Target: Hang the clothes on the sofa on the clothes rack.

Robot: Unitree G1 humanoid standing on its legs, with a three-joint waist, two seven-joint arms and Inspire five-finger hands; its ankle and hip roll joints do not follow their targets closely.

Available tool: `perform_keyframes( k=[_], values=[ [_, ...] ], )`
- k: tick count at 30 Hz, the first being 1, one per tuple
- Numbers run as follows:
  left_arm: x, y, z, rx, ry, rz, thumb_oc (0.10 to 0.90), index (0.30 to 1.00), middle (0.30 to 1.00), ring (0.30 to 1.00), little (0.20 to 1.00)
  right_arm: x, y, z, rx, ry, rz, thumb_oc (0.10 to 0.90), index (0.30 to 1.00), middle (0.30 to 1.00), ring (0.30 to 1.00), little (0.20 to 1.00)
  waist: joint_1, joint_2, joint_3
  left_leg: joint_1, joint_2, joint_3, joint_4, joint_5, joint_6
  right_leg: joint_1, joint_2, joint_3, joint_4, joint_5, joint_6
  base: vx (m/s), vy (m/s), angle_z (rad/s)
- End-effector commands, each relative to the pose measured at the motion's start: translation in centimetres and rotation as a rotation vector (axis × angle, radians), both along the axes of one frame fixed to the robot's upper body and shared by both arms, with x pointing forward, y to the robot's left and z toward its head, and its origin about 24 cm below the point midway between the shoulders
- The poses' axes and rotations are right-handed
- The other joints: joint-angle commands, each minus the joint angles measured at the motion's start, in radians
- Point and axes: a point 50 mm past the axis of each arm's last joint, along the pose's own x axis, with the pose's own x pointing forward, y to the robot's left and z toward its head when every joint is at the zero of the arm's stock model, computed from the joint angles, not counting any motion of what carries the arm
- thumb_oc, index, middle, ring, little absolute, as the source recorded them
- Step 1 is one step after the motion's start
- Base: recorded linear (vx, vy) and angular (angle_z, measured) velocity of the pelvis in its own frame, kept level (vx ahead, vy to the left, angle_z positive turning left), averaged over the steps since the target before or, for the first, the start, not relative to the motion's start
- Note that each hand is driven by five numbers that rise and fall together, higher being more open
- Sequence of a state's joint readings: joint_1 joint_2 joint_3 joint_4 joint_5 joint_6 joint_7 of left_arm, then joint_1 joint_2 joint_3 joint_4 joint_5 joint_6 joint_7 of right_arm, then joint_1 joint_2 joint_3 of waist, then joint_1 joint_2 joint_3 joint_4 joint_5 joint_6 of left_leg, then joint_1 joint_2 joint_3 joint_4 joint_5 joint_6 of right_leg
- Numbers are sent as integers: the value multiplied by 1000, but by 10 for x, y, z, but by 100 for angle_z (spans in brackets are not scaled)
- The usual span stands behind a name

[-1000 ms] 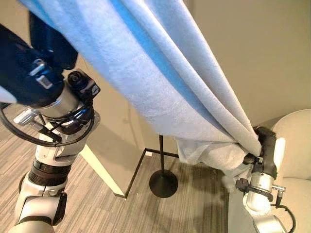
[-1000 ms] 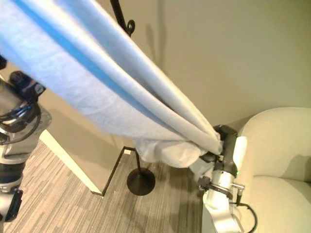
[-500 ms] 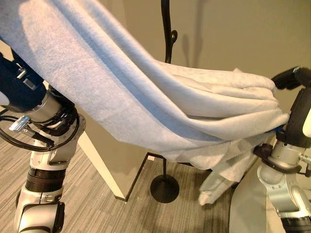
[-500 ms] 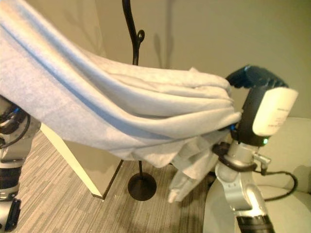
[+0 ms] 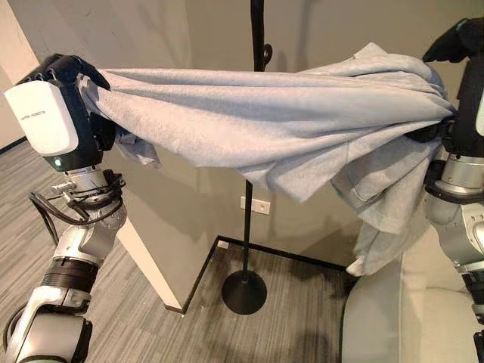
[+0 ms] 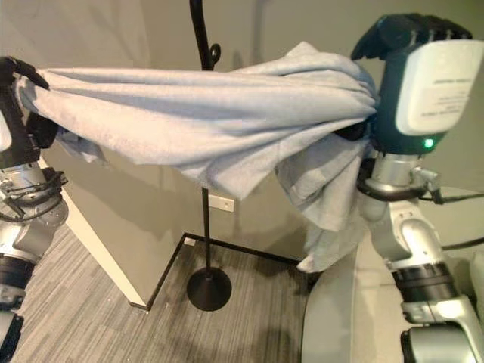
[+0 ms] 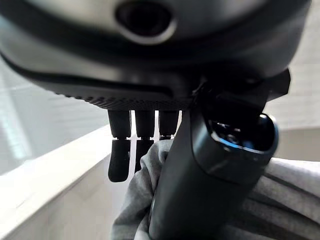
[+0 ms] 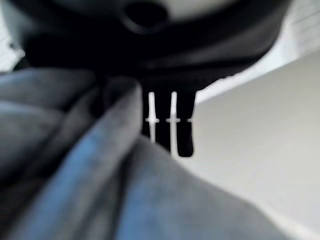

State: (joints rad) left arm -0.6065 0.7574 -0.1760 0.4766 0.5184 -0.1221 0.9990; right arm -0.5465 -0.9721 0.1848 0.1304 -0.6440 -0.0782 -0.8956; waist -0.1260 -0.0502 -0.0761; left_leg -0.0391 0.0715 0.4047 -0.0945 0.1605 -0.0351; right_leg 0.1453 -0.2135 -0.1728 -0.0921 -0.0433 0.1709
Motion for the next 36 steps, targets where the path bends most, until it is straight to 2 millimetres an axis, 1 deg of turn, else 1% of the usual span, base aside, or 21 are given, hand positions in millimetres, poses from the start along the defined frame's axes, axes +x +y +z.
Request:
perform_keyframes(
  k=[1,2,4,5,6,8,10,12,16,17,18,21,22,23,27,30,31,32,33,34,36],
  values=[
    [1,16,82,-29,-198,35,400,300,300,300,300,-8,-4,71,33,-203,3,400,300,300,300,300,38,9,-10,170,36,16,7,-202,-37,12,6,-18,22,77,26,63,31,-6],
    [8,13,83,-30,-154,15,400,300,300,300,300,-4,-1,74,11,-164,6,400,300,300,300,300,37,6,-11,170,33,18,7,-203,-36,8,4,-15,27,85,30,52,25,-5],
    [13,13,85,-38,-134,12,400,300,300,300,300,0,0,77,9,-148,5,400,300,300,300,300,36,5,-9,168,32,18,7,-202,-36,6,2,-17,30,91,32,42,22,-5],
    [18,13,84,-36,-96,15,400,300,300,300,300,4,2,79,-6,-128,7,400,300,300,300,300,34,3,-11,168,30,19,7,-201,-37,6,1,-18,32,99,34,62,44,-5],
    [28,13,86,-60,-49,23,400,300,300,300,300,12,4,85,-7,-103,7,400,300,300,300,300,30,2,-7,165,26,19,7,-199,-37,2,-2,-18,34,115,40,47,36,-4],
    [32,12,89,-67,-36,21,400,300,300,300,300,17,6,90,-16,-93,3,400,300,300,300,300,26,4,-2,162,23,20,7,-198,-36,-2,-5,-17,37,127,43,49,50,-2],
    [42,8,92,-81,26,5,400,300,300,300,300,24,2,102,-10,-69,-41,400,300,300,300,300,23,5,2,153,12,15,7,-199,-33,-11,-14,-19,48,165,56,85,91,-3],
    [44,9,93,-88,40,10,400,300,300,300,300,26,0,106,-1,-67,-52,400,300,300,300,300,21,7,4,148,8,13,7,-200,-30,-15,-19,-20,49,175,59,57,64,-2],
    [53,8,89,-109,116,20,400,300,300,300,300,32,-11,117,51,-50,-108,400,300,300,300,300,14,12,10,136,-10,10,7,-205,-21,-30,-36,-12,62,232,77,66,95,5],
    [56,8,84,-114,151,21,400,300,300,300,300,35,-15,120,66,-37,-127,400,300,300,300,300,9,13,13,127,-17,10,7,-204,-19,-39,-43,-6,66,266,82,59,110,8],
    [58,7,81,-111,173,26,400,300,300,300,300,37,-15,120,71,-27,-133,400,300,300,300,300,7,15,15,122,-21,11,7,-205,-17,-44,-47,-4,65,281,84,61,106,1],
    [60,11,74,-118,215,45,400,300,300,300,300,42,-14,119,88,-6,-136,400,300,300,300,300,4,21,23,110,-31,14,7,-209,-11,-57,-54,-2,61,298,88,29,77,-6],
    [60,13,69,-118,240,52,400,300,300,300,300,45,-15,114,97,17,-137,400,300,300,300,300,4,24,29,101,-35,17,7,-213,-8,-67,-60,1,54,315,91,18,93,-10],
    [60,13,69,-117,241,52,400,300,300,300,300,45,-15,113,97,18,-137,400,300,300,300,300,5,24,28,100,-35,17,7,-213,-8,-68,-60,2,54,315,91,1,55,-9],
    [61,20,44,-129,325,78,400,300,300,300,300,54,-14,90,91,118,-118,400,300,300,300,300,8,21,43,85,-37,27,7,-212,-4,-89,-65,8,51,343,91,-11,26,-7],
    [62,16,5,-156,436,68,400,300,300,300,300,65,-6,55,97,244,-73,400,300,300,300,300,12,15,61,77,-39,31,7,-213,-1,-100,-70,9,51,352,91,-16,11,-8],
    [62,16,5,-155,437,68,400,300,300,300,300,65,-6,55,98,245,-74,400,300,300,300,300,12,15,59,76,-39,31,7,-213,-1,-101,-70,9,51,352,91,-13,4,-9],
    [63,8,-20,-170,500,45,400,300,300,300,300,70,-2,31,110,319,-48,400,300,300,300,300,15,12,68,69,-39,31,7,-213,2,-107,-73,7,48,355,91,-19,-5,-8],
    [62,5,-28,-179,519,37,400,300,300,300,300,72,2,22,113,343,-32,400,300,300,300,300,17,10,75,66,-40,30,7,-213,3,-111,-73,7,48,356,91,-20,-5,-7],
    [62,5,-28,-179,520,37,400,300,300,300,300,71,2,22,113,344,-32,400,300,300,300,300,17,10,73,66,-40,30,7,-213,3,-112,-73,7,47,356,91,-37,-15,-4],
    [60,-16,-67,-219,591,-17,400,300,300,300,300,73,24,-13,178,410,88,400,300,300,300,300,19,5,97,46,-39,30,7,-210,7,-131,-75,5,42,356,91,-62,-23,-5]
  ],
)
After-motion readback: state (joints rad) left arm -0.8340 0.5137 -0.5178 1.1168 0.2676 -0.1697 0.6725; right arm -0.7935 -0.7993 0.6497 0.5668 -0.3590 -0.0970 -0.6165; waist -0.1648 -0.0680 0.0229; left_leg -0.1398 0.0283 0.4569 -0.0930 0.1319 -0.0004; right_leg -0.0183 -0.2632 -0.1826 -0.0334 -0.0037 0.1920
